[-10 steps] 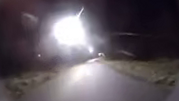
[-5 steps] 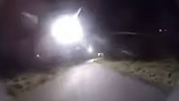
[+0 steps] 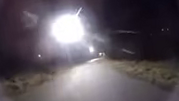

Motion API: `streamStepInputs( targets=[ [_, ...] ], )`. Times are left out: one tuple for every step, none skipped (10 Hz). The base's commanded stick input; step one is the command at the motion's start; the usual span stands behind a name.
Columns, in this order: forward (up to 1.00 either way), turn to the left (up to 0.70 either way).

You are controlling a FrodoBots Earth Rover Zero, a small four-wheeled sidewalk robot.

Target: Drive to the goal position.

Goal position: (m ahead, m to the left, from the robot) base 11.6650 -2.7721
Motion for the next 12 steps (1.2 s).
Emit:
streamStepInputs(
  targets=[
    [1.00, 0.00],
    [1.00, 0.00],
    [1.00, 0.00],
    [1.00, 0.00],
    [1.00, 0.00],
    [1.00, 0.00],
    [1.00, 0.00],
    [1.00, 0.00],
    [1.00, 0.00],
    [1.00, 0.11],
    [1.00, 0.36],
    [1.00, 0.28]
  ],
)
